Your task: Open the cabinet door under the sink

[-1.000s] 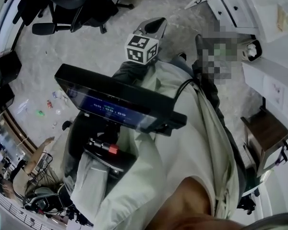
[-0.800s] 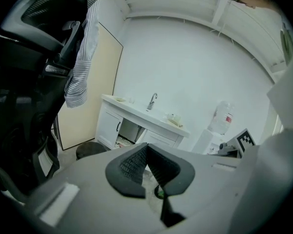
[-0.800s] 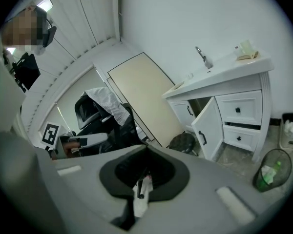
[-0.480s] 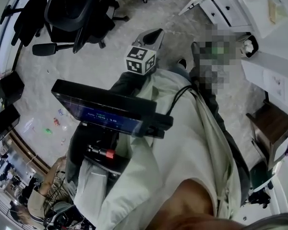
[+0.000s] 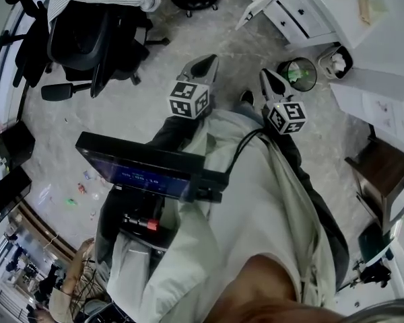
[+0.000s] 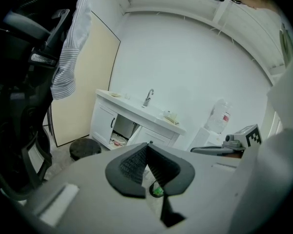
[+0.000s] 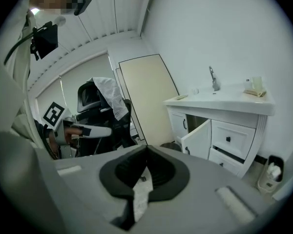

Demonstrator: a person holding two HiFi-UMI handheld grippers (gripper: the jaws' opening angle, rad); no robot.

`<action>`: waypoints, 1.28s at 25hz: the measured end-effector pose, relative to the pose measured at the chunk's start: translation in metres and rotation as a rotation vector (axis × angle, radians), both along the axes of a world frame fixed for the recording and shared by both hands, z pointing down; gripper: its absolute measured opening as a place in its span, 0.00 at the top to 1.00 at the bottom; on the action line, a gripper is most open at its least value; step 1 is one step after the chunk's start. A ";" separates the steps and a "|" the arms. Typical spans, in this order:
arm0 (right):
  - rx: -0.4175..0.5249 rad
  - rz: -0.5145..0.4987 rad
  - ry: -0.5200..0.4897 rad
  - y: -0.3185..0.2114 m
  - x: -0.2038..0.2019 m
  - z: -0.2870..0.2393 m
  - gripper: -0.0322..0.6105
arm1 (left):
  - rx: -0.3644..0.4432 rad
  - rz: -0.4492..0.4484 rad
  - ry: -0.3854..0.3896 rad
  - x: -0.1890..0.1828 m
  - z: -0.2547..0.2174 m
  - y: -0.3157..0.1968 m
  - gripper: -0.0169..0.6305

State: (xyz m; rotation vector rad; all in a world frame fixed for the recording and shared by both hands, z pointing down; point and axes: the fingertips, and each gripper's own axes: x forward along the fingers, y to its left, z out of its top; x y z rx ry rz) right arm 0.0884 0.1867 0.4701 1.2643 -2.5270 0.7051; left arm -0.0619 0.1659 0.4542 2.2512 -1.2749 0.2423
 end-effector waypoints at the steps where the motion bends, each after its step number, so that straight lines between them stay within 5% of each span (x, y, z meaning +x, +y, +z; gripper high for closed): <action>1: 0.002 -0.002 0.008 0.001 0.004 0.001 0.95 | -0.002 0.004 0.000 0.004 0.000 0.000 0.96; 15: -0.002 0.009 0.018 0.000 0.057 0.000 0.95 | 0.012 0.000 0.011 0.053 -0.004 0.002 0.96; 32: -0.023 -0.057 -0.014 0.008 0.059 0.007 0.95 | 0.001 -0.083 -0.008 0.050 -0.001 0.025 0.96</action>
